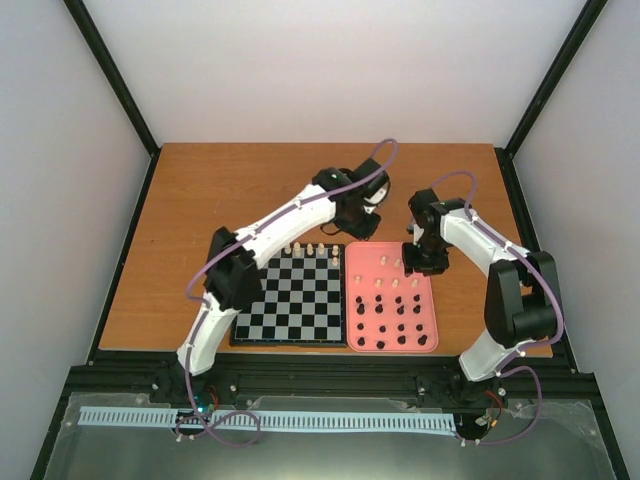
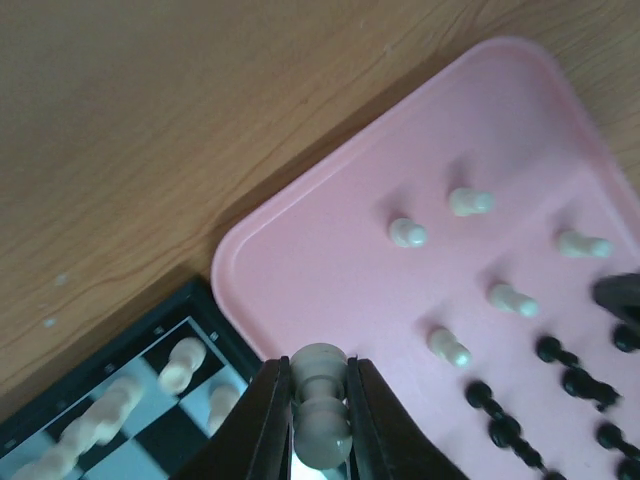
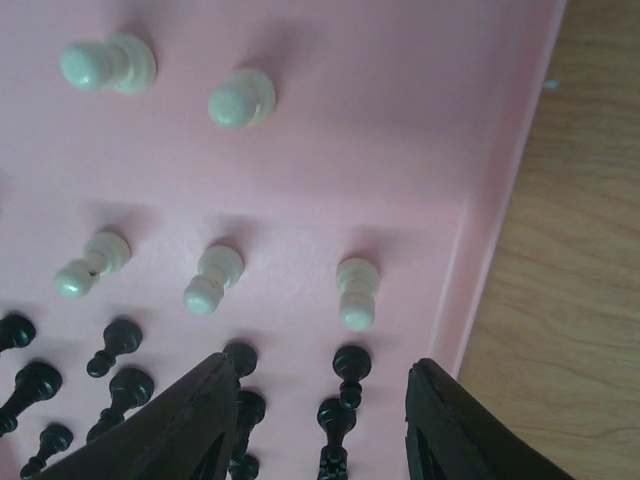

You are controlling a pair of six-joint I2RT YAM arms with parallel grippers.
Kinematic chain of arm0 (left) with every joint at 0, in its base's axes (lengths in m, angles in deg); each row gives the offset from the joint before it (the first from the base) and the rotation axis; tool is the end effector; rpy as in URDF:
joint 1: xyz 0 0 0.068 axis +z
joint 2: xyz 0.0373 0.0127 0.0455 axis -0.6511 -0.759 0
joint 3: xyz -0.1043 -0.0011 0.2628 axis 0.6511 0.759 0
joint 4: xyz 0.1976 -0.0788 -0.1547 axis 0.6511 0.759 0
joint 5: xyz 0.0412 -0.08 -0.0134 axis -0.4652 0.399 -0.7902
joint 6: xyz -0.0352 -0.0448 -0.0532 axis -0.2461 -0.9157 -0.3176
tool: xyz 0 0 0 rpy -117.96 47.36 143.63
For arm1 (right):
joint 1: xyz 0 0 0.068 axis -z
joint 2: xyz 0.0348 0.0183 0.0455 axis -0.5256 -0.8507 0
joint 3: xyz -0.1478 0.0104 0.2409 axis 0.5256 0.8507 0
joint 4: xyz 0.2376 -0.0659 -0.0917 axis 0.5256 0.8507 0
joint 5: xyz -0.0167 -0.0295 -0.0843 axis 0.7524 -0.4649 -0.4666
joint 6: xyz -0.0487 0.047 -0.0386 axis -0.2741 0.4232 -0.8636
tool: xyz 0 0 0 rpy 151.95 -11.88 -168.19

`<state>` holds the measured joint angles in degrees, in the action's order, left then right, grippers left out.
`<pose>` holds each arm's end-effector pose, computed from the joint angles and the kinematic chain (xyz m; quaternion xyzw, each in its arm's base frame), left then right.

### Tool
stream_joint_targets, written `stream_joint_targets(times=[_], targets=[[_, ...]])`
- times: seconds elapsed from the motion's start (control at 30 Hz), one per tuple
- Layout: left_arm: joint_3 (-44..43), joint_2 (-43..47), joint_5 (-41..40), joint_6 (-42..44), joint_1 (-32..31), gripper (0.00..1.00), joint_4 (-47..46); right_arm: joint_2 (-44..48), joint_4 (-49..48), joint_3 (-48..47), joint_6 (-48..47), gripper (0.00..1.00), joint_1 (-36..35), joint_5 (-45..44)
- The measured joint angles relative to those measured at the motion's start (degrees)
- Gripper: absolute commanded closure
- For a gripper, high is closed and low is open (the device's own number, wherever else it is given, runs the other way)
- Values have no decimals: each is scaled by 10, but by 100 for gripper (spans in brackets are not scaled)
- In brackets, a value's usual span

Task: Set up the chess pieces on the board
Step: Pick up the chess piece from the storage box, then place the chess piece on the chessboard.

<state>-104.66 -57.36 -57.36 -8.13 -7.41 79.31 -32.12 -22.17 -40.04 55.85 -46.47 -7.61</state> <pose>0.3317 -0.3711 0.2323 0.2927 0.9399 -0.1004 0.1442 0.2787 0.0792 0.1889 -0.0231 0.9986 0.0458 0.0094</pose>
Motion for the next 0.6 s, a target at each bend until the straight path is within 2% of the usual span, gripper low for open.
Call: stream_joint_targets(times=[0.1, 0.17, 0.37, 0.6], targets=[[5, 53, -10, -1, 8, 92, 10, -3, -2, 13, 0, 54, -1, 10], [39, 100, -11, -3, 17, 92, 8, -8, -9, 17, 0, 54, -1, 14], [200, 229, -39, -13, 95, 92, 6, -22, -25, 30, 0, 56, -1, 12], [354, 326, -64, -28, 176, 92, 5, -52, -41, 45, 2, 62, -1, -4]])
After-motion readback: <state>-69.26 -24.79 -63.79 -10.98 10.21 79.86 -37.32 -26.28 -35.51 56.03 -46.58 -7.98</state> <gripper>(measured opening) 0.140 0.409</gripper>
